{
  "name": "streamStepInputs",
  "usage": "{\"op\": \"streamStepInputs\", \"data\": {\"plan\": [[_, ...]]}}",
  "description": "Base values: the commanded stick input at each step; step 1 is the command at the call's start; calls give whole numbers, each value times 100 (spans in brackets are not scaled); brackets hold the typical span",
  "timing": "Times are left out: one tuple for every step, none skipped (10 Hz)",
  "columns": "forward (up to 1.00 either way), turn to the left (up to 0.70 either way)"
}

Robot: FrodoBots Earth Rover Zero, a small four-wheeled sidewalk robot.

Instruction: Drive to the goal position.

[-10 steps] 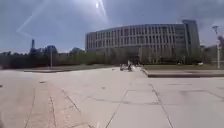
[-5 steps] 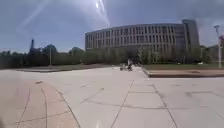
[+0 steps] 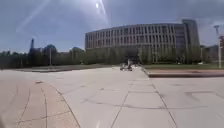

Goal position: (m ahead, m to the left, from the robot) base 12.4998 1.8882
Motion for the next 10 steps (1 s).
{"op": "streamStepInputs", "data": {"plan": [[50, 0], [50, 0], [50, 0], [50, 0], [46, 0], [18, 0], [0, 0], [0, 0], [0, 0], [0, 0]]}}
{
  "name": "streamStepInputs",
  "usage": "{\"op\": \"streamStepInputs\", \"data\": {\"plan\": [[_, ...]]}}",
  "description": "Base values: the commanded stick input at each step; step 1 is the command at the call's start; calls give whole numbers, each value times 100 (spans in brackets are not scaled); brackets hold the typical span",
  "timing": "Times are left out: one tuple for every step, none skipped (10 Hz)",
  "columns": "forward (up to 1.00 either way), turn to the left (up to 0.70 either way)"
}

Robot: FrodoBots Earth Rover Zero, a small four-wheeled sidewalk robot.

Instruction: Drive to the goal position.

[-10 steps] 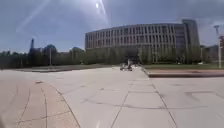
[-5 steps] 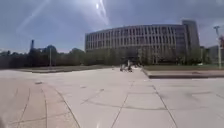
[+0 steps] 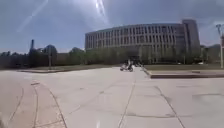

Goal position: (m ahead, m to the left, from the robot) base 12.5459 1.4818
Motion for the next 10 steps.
{"op": "streamStepInputs", "data": {"plan": [[0, 0], [0, 0], [0, 0], [0, 0], [0, 0], [2, 0], [7, 0], [30, 0], [50, 0], [50, 0]]}}
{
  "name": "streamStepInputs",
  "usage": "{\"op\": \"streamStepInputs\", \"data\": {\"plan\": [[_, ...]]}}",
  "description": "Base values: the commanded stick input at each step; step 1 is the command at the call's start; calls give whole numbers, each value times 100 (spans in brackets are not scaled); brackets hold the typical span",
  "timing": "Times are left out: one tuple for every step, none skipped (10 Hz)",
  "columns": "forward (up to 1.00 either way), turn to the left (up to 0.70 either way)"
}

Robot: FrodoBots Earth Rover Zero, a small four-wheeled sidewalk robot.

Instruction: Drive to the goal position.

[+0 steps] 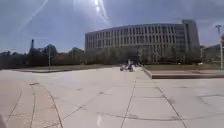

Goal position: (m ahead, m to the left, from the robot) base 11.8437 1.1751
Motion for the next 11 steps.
{"op": "streamStepInputs", "data": {"plan": [[50, 0], [50, 0], [50, 0], [50, 0], [9, 0], [0, 0], [0, 0], [0, 0], [0, 0], [0, 0], [0, 0]]}}
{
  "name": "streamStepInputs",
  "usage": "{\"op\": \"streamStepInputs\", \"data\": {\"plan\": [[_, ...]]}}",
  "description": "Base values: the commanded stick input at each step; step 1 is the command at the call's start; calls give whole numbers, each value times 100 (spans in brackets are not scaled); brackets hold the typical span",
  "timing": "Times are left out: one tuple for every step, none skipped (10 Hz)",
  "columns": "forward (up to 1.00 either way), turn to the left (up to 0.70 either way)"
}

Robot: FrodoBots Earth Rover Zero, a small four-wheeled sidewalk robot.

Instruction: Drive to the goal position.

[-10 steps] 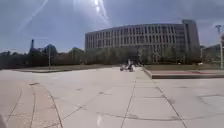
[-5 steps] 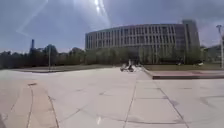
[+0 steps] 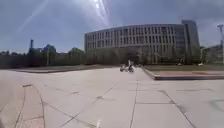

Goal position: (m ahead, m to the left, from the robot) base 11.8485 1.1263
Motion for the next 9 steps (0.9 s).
{"op": "streamStepInputs", "data": {"plan": [[0, 0], [0, 0], [0, 0], [1, 0], [3, 0], [19, 0], [39, 0], [50, 0], [50, 0]]}}
